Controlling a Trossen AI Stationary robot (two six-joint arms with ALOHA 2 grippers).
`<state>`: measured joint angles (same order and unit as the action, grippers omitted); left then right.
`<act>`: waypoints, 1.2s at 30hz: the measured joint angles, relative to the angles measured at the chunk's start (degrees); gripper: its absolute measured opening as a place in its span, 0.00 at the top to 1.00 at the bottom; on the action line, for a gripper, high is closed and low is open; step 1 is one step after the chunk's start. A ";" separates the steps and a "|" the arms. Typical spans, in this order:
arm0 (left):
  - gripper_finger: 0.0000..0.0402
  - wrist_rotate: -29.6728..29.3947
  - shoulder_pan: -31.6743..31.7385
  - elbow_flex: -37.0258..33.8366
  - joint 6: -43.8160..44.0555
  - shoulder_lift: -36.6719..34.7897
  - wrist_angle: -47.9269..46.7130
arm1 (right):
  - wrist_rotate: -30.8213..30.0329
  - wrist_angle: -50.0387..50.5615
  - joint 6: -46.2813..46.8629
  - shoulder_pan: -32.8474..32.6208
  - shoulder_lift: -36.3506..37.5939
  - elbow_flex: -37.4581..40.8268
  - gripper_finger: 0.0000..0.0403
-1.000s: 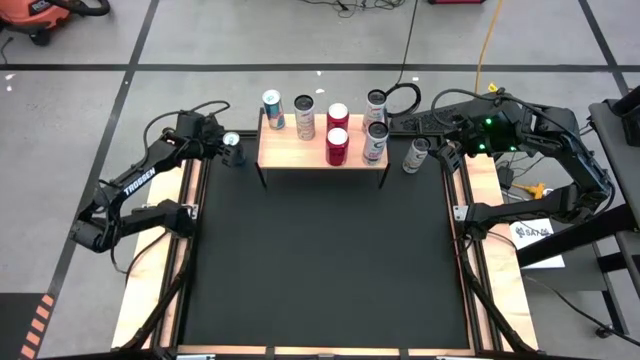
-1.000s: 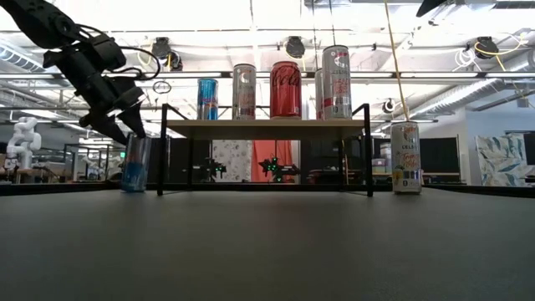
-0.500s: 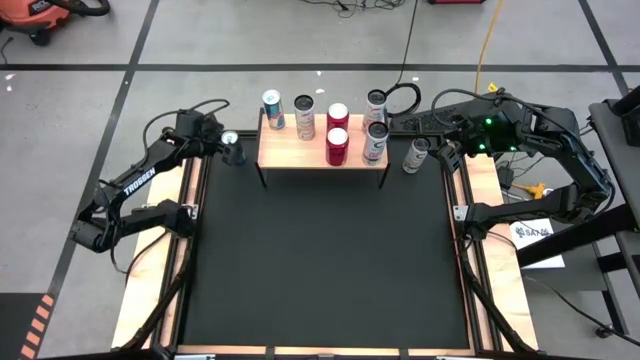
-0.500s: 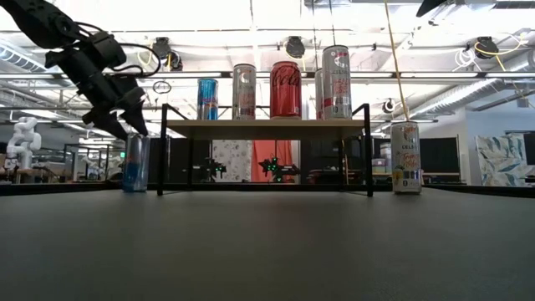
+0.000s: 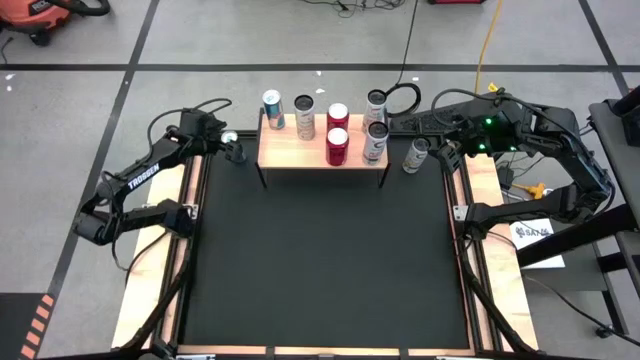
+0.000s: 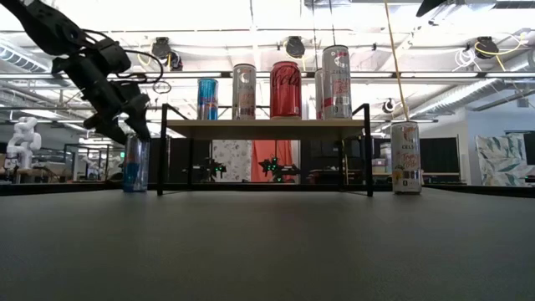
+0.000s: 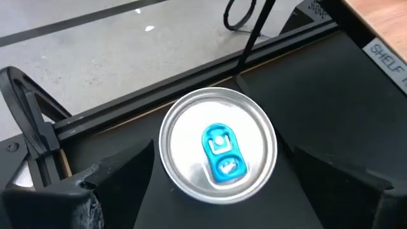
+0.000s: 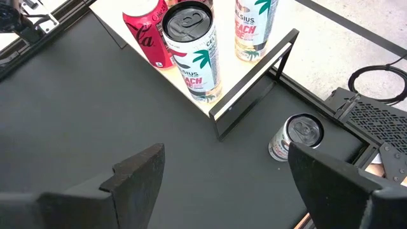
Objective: Place canned beverage on shelf
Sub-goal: Put the blue soda can on the shelf aligned with the other blue soda can
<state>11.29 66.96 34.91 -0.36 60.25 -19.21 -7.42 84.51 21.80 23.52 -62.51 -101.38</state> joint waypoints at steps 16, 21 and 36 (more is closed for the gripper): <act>0.06 -1.63 -0.01 0.00 0.01 2.39 3.91 | 0.02 -0.02 0.00 0.00 -0.01 0.00 0.21; 0.07 -1.66 0.00 0.00 -1.50 2.40 3.92 | 0.01 -0.01 0.00 0.00 0.00 0.00 0.21; 0.33 -2.54 -0.02 -0.02 -1.47 2.40 3.84 | 0.02 -0.01 0.00 -0.01 -0.01 0.00 0.21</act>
<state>8.75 66.94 34.89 -1.83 62.65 -15.38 -7.40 84.50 21.80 23.52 -62.51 -101.38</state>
